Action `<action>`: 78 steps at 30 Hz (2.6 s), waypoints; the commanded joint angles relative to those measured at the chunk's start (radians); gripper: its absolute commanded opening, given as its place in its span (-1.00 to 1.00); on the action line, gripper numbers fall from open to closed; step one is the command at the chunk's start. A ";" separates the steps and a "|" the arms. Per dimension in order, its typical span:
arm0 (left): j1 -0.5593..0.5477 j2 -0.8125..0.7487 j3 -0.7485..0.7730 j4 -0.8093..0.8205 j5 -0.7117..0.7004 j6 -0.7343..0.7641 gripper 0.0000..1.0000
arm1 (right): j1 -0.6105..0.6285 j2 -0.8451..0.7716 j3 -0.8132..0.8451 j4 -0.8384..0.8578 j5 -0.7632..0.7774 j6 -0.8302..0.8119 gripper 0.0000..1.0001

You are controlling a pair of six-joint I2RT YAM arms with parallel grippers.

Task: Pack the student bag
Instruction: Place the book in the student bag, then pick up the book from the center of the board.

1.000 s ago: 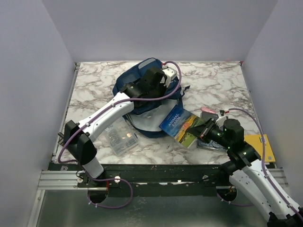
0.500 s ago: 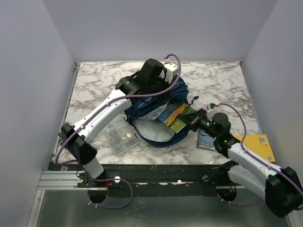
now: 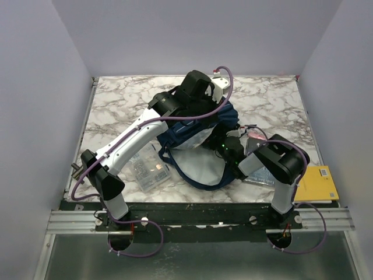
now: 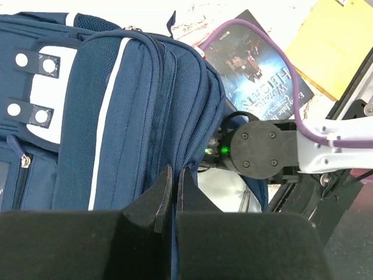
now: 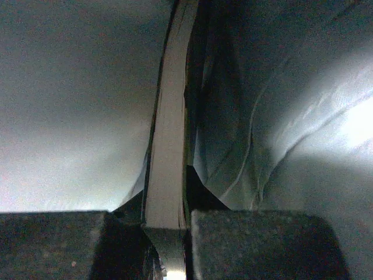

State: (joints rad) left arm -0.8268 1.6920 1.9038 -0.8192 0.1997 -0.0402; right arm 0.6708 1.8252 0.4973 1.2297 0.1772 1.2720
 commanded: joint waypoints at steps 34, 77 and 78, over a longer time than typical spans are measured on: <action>0.141 -0.040 -0.186 0.253 0.023 -0.049 -1.00 | 0.052 -0.478 0.028 -1.090 -0.120 -0.135 1.00; -0.097 0.031 -0.396 0.430 0.018 -0.379 0.76 | -0.906 -0.900 -0.022 -1.609 -0.032 -0.451 0.98; -0.107 0.062 -0.384 0.435 0.004 -0.403 0.77 | -0.906 -0.887 -0.030 -1.600 -0.038 -0.453 0.97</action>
State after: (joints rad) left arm -0.8772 1.6505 1.4425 -0.4671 0.2131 -0.3058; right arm -0.2104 0.9142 0.5060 -0.4419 0.2245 0.8364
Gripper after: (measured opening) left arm 0.860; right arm 0.994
